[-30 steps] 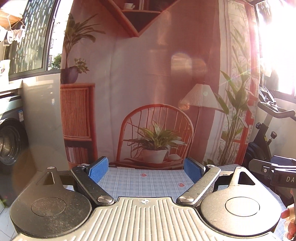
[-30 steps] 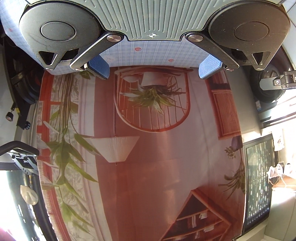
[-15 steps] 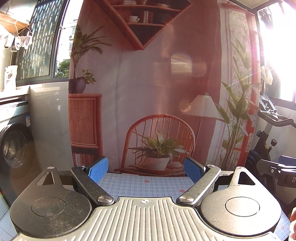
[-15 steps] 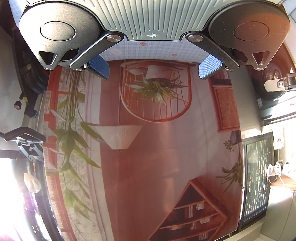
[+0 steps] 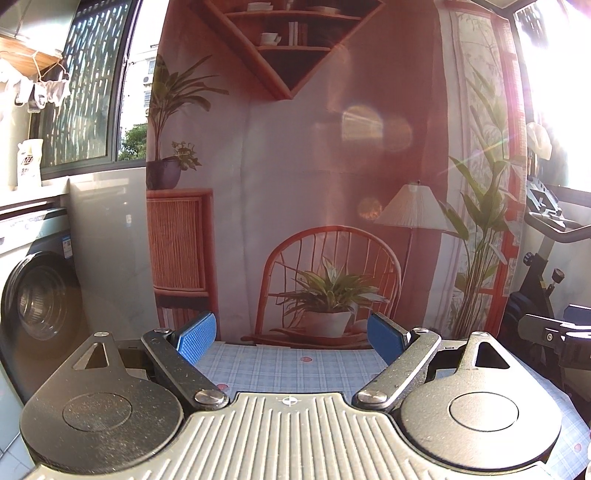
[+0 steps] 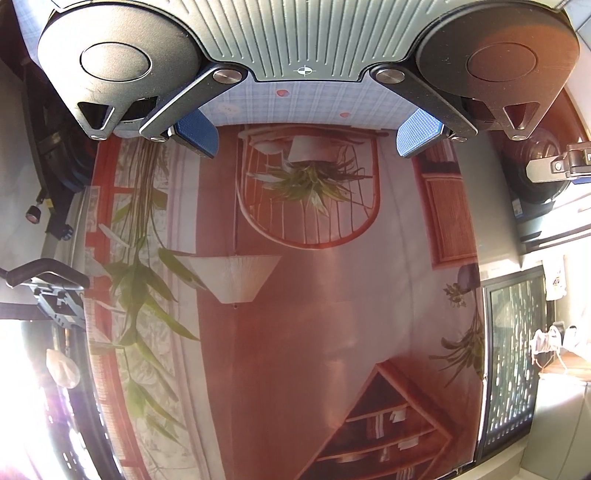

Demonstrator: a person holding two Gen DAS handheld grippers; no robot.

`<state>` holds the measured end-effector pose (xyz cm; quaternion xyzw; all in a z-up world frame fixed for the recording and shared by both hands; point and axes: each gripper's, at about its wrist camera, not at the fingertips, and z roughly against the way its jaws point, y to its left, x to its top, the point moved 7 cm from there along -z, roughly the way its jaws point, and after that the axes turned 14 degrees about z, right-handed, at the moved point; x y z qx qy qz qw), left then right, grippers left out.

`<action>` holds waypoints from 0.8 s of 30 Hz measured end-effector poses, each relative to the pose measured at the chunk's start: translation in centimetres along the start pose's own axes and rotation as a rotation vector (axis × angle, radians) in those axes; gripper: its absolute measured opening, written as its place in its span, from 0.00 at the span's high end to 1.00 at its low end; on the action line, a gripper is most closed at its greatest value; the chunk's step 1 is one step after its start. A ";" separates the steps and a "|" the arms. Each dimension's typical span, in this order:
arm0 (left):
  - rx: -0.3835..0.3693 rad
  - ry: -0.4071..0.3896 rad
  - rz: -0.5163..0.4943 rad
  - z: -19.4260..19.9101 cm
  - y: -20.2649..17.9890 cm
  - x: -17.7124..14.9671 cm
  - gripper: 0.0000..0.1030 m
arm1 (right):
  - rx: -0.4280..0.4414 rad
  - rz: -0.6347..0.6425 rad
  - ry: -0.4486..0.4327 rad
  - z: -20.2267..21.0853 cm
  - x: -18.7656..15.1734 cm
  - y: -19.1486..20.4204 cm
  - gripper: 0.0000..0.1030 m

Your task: Organize plates and bowls

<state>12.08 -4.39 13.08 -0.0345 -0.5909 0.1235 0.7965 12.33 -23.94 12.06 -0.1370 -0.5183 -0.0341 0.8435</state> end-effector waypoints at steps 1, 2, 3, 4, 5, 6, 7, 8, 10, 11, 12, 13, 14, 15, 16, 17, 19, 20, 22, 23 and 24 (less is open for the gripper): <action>0.002 0.002 -0.001 0.0 0.0 -0.1 0.12 | 0.001 -0.002 0.003 -0.1 0.0 -0.1 0.00; 0.003 0.004 -0.002 0.0 0.1 -0.1 0.12 | 0.003 -0.003 0.005 -0.1 0.0 -0.1 0.00; 0.003 0.006 -0.003 0.0 0.1 -0.2 0.12 | 0.004 -0.004 0.005 -0.2 -0.1 -0.1 0.00; 0.001 0.007 -0.004 -0.1 0.2 -0.1 0.12 | 0.005 -0.006 0.006 -0.1 -0.2 0.0 0.00; 0.002 0.007 -0.004 0.0 0.2 -0.1 0.12 | 0.005 -0.007 0.005 -0.1 -0.2 0.0 0.00; 0.002 0.007 -0.004 0.0 0.2 -0.1 0.12 | 0.005 -0.008 0.006 -0.1 -0.2 0.0 0.00; 0.003 0.007 -0.004 0.0 0.2 -0.1 0.12 | 0.005 -0.009 0.006 -0.1 -0.3 0.0 0.00; 0.003 0.007 -0.004 0.0 0.3 -0.1 0.12 | 0.005 -0.010 0.005 -0.1 -0.3 0.0 0.00; 0.001 0.009 -0.004 -0.1 0.3 -0.1 0.12 | 0.004 -0.012 0.004 0.0 -0.3 0.0 0.00; 0.001 0.010 -0.004 -0.1 0.3 0.0 0.12 | 0.003 -0.014 0.003 0.0 -0.4 -0.1 0.00; 0.000 0.009 -0.005 -0.1 0.3 0.0 0.12 | 0.002 -0.015 0.003 0.1 -0.3 -0.1 0.00; 0.000 0.009 -0.006 -0.1 0.3 0.0 0.12 | 0.002 -0.015 0.002 0.1 -0.3 -0.1 0.00; 0.001 0.008 -0.006 -0.1 0.3 0.0 0.12 | 0.003 -0.016 0.002 0.0 -0.3 -0.1 0.00; -0.001 0.008 -0.007 -0.2 0.3 0.0 0.12 | 0.003 -0.016 0.002 0.0 -0.3 -0.1 0.00; -0.001 0.009 -0.007 -0.1 0.3 0.0 0.12 | 0.003 -0.015 0.002 0.0 -0.3 -0.1 0.00; -0.001 0.009 -0.007 -0.1 0.3 0.0 0.12 | 0.003 -0.015 0.002 0.0 -0.3 -0.1 0.00; -0.002 0.008 -0.007 -0.2 0.4 0.1 0.12 | 0.002 -0.016 0.002 0.0 -0.3 -0.1 0.00; -0.001 0.008 -0.007 -0.2 0.4 0.1 0.12 | 0.002 -0.015 0.002 0.0 -0.3 -0.1 0.00; -0.002 0.008 -0.006 -0.2 0.5 0.1 0.12 | 0.002 -0.016 0.002 0.1 -0.3 -0.1 0.00; -0.001 0.009 -0.005 -0.2 0.5 0.1 0.12 | 0.002 -0.016 0.002 0.1 -0.3 -0.1 0.00; -0.002 0.009 -0.004 -0.2 0.6 0.1 0.12 | 0.002 -0.015 0.002 0.1 -0.3 -0.1 0.00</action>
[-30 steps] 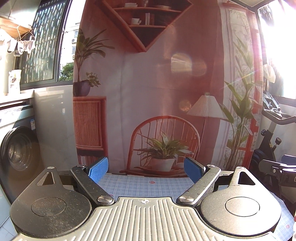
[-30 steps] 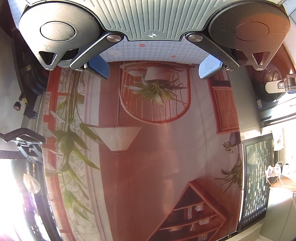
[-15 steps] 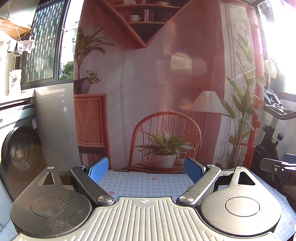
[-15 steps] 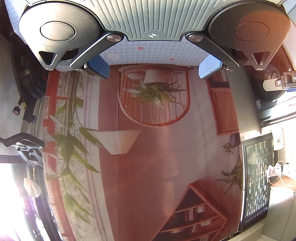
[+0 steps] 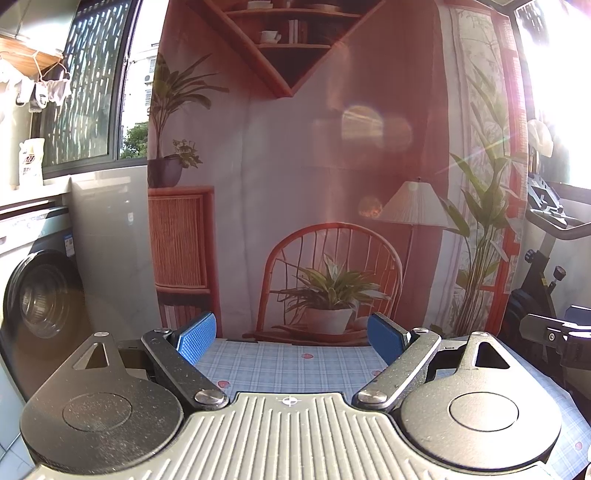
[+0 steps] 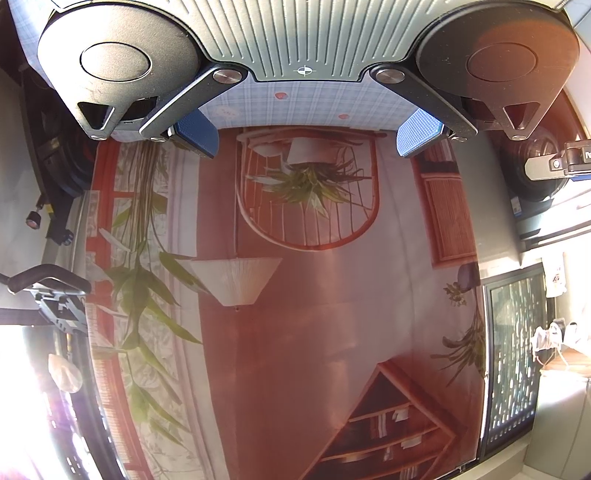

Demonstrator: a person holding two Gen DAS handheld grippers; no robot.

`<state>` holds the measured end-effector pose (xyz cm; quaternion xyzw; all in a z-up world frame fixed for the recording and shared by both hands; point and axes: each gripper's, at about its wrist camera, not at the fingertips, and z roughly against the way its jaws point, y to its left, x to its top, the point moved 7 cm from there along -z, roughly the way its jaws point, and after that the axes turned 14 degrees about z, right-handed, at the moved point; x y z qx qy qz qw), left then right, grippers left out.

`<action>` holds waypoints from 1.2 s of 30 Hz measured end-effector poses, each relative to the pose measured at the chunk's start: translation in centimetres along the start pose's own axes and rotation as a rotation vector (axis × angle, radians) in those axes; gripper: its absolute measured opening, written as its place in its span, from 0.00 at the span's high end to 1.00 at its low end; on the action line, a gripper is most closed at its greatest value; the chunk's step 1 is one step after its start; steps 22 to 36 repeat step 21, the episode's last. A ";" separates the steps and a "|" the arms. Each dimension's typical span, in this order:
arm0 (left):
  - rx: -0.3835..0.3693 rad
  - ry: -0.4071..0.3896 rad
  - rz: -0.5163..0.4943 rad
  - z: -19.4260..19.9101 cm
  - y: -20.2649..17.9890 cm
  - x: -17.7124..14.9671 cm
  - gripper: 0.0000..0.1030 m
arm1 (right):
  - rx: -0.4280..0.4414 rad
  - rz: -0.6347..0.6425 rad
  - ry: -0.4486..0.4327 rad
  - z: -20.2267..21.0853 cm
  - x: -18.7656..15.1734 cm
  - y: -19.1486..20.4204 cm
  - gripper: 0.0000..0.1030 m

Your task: Organize plates and bowls

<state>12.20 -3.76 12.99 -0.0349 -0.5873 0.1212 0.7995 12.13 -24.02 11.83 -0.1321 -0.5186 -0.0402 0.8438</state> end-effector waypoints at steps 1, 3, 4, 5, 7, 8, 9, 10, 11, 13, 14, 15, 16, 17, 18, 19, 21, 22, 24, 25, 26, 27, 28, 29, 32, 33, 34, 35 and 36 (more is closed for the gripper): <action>0.000 0.001 0.001 0.0 0.0 0.0 0.12 | 0.000 0.000 0.000 0.0 0.0 0.0 0.00; 0.002 0.002 0.004 0.0 0.1 0.0 0.12 | 0.000 0.000 0.000 0.0 0.0 0.0 0.00; 0.002 0.002 0.005 0.0 0.1 0.0 0.12 | 0.000 0.000 0.001 0.0 0.0 0.0 0.00; 0.002 0.004 0.006 -0.1 0.1 0.0 0.12 | 0.000 0.000 0.001 0.0 0.0 0.0 0.00; 0.004 0.006 0.009 -0.2 0.1 0.1 0.12 | -0.001 0.000 0.000 0.0 0.0 0.0 0.00; 0.004 0.007 0.010 -0.2 0.1 0.1 0.12 | -0.001 0.000 0.000 0.0 0.0 0.0 0.00; 0.005 0.008 0.011 -0.2 0.1 0.1 0.12 | -0.001 -0.001 0.001 0.0 0.0 0.0 0.00; 0.007 0.009 0.012 -0.2 0.1 0.1 0.12 | -0.001 0.000 0.000 0.0 0.0 0.0 0.00; 0.007 0.010 0.013 -0.2 0.1 0.1 0.12 | -0.001 -0.001 0.001 0.0 0.0 0.0 0.00; 0.008 0.011 0.016 -0.2 0.1 0.1 0.12 | -0.001 0.000 0.000 0.0 0.0 0.0 0.00; 0.006 0.011 0.017 -0.2 0.1 0.1 0.12 | -0.001 0.000 0.000 0.0 0.0 0.0 0.00; 0.006 0.011 0.017 -0.2 0.2 0.1 0.12 | 0.000 0.000 0.000 0.0 0.0 0.0 0.00; 0.006 0.010 0.018 -0.2 0.2 0.1 0.12 | -0.001 0.000 0.000 0.0 0.0 0.0 0.00; 0.005 0.008 0.019 -0.2 0.2 0.1 0.12 | 0.000 0.000 0.000 0.0 0.0 0.0 0.00; 0.006 0.007 0.020 -0.2 0.2 0.1 0.12 | 0.000 0.000 0.000 0.0 0.0 0.0 0.00; 0.008 0.007 0.021 -0.3 0.2 0.1 0.12 | 0.000 0.000 0.000 0.0 0.0 0.0 0.00; 0.010 0.010 0.025 -0.4 0.3 0.1 0.12 | -0.002 0.000 0.000 0.1 0.0 -0.1 0.00; 0.010 0.010 0.025 -0.4 0.3 0.1 0.12 | -0.002 0.000 0.000 0.1 0.0 -0.1 0.00; 0.010 0.010 0.025 -0.4 0.3 0.1 0.12 | -0.002 0.000 0.000 0.1 0.0 -0.1 0.00; 0.010 0.010 0.025 -0.4 0.3 0.1 0.12 | -0.002 0.000 0.000 0.1 0.0 -0.1 0.00; 0.010 0.010 0.025 -0.4 0.3 0.1 0.12 | -0.002 0.000 0.000 0.1 0.0 -0.1 0.00; 0.010 0.010 0.025 -0.4 0.3 0.1 0.12 | -0.002 0.000 0.000 0.1 0.0 -0.1 0.00; 0.010 0.010 0.025 -0.4 0.3 0.1 0.12 | -0.002 0.000 0.000 0.1 0.0 -0.1 0.00; 0.010 0.010 0.025 -0.4 0.3 0.1 0.12 | -0.002 0.000 0.000 0.1 0.0 -0.1 0.00; 0.010 0.010 0.025 -0.4 0.3 0.1 0.12 | -0.002 0.000 0.000 0.1 0.0 -0.1 0.00; 0.010 0.010 0.025 -0.4 0.3 0.1 0.12 | -0.002 0.000 0.000 0.1 0.0 -0.1 0.00; 0.010 0.010 0.025 -0.4 0.3 0.1 0.12 | -0.002 0.000 0.000 0.1 0.0 -0.1 0.00; 0.010 0.010 0.025 -0.4 0.3 0.1 0.12 | -0.002 0.000 0.000 0.1 0.0 -0.1 0.00; 0.010 0.010 0.025 -0.4 0.3 0.1 0.12 | -0.002 0.000 0.000 0.1 0.0 -0.1 0.00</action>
